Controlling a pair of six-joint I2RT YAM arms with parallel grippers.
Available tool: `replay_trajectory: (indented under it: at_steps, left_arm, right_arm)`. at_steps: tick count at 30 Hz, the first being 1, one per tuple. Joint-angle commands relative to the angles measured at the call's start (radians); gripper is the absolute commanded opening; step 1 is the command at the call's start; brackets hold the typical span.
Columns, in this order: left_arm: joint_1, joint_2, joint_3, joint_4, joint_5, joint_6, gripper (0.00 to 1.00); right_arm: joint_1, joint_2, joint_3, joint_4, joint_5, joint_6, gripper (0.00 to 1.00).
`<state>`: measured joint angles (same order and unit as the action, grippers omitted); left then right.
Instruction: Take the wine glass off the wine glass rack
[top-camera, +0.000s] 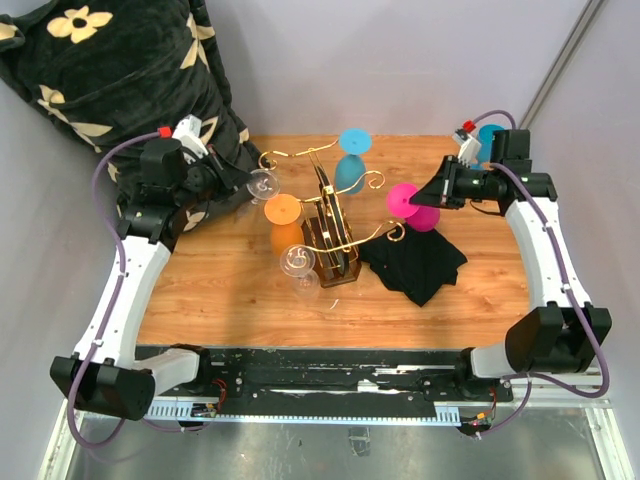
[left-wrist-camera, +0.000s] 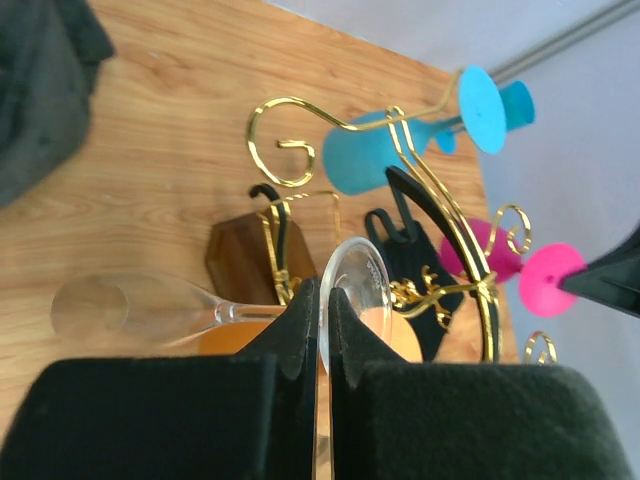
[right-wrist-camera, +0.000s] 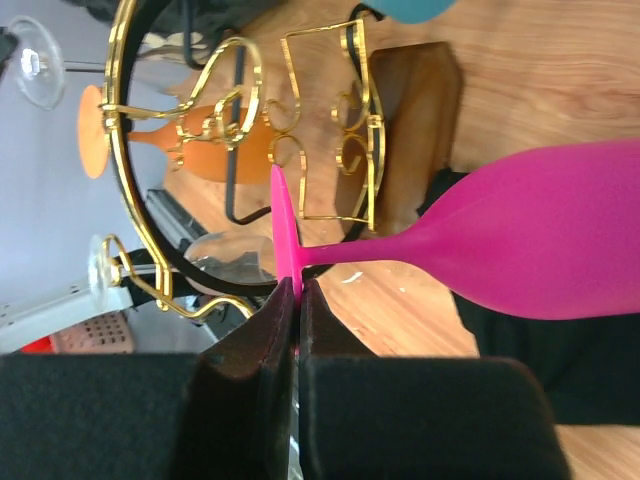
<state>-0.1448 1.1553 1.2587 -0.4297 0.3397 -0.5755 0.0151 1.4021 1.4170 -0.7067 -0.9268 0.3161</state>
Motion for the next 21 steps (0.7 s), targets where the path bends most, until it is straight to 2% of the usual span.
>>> replay_trajectory:
  at_steps: [1,5,11,17,21]
  left_arm:
    - [0.001,-0.024,0.085,-0.115,-0.167,0.131,0.01]
    - [0.001,-0.017,0.127,-0.199,-0.315,0.195,0.01]
    - [0.001,0.002,0.167,-0.292,-0.482,0.271,0.00]
    - [0.001,-0.031,0.141,-0.286,-0.476,0.281,0.01]
    - [0.001,-0.036,0.144,-0.284,-0.468,0.287,0.01]
  right_arm:
    - [-0.050,0.010,0.071,-0.103,0.129,-0.108,0.01]
    - [-0.052,0.050,0.129,-0.165,0.384,-0.180,0.01]
    - [-0.042,0.137,0.175,-0.179,0.806,-0.204,0.01]
    - [-0.007,0.263,0.220,-0.202,1.204,-0.216,0.01]
    - [0.019,0.404,0.317,-0.243,1.440,-0.251,0.01]
